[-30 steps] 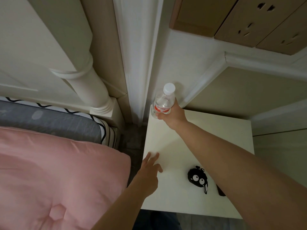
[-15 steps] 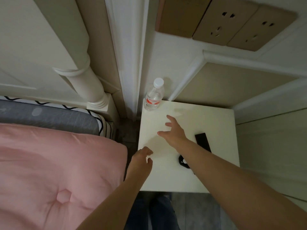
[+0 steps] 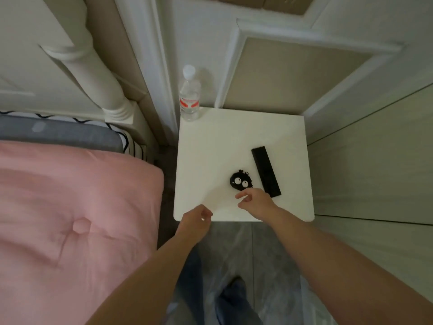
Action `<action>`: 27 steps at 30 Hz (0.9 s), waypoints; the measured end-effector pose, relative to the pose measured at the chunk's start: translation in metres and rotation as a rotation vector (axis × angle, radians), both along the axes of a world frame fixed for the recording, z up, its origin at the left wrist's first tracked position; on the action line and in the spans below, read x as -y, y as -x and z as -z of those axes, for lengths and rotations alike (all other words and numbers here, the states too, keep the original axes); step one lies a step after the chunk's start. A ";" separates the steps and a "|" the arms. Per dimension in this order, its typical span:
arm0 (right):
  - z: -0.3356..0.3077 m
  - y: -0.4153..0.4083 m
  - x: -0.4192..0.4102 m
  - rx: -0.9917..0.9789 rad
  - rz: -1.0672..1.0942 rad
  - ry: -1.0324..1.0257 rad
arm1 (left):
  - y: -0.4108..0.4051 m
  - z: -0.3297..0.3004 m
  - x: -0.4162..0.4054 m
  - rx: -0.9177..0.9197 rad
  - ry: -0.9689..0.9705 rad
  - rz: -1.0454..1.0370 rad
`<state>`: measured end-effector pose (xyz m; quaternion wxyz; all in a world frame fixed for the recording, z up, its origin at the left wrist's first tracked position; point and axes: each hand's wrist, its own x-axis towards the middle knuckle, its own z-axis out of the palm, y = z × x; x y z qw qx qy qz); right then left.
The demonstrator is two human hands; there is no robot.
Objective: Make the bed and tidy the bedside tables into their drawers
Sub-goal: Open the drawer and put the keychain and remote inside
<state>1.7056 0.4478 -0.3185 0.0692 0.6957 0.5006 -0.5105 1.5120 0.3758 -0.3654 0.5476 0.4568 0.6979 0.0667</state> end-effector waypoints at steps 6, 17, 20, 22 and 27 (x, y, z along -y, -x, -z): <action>0.010 -0.037 0.056 -0.002 -0.101 -0.028 | -0.024 0.001 0.052 -0.119 0.032 0.055; 0.080 -0.068 0.122 0.012 -0.337 -0.001 | -0.089 0.052 0.090 -0.158 0.007 0.277; 0.128 -0.064 0.118 0.014 -0.302 -0.036 | -0.086 0.091 0.081 -0.224 -0.109 0.415; 0.145 -0.061 0.115 0.052 -0.287 -0.065 | -0.079 0.100 0.073 -0.295 -0.203 0.495; 0.187 -0.051 0.111 0.089 -0.281 -0.164 | -0.064 0.132 0.070 -0.362 -0.344 0.523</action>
